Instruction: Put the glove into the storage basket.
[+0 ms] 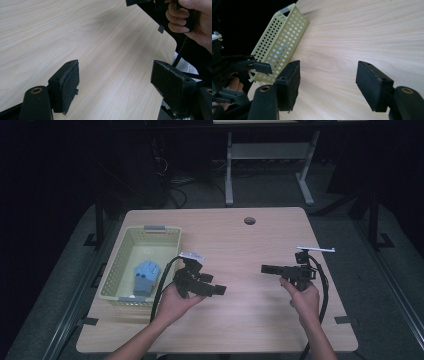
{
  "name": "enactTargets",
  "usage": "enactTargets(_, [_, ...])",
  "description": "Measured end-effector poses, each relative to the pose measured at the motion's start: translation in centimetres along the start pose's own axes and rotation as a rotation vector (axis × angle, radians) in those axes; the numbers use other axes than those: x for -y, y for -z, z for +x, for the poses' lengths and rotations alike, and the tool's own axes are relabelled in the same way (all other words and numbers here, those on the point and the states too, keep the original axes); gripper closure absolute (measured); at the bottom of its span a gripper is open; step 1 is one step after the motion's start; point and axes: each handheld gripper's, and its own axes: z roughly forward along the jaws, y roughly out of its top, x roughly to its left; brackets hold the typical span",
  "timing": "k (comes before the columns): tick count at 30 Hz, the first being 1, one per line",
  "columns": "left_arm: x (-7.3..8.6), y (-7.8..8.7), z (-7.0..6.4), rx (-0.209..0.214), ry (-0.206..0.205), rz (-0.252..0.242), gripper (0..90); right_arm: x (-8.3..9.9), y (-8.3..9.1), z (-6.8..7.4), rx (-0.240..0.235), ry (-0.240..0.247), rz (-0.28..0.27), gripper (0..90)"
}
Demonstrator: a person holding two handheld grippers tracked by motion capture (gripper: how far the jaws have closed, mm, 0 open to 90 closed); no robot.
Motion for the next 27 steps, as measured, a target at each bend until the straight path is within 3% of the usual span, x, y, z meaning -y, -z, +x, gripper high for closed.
enactTargets(27, [1.9,-2.1,-0.8,0.035,-0.019,0.018,22.0,2.5,1.9,-3.8,0.044,-0.06,0.003,33.9])
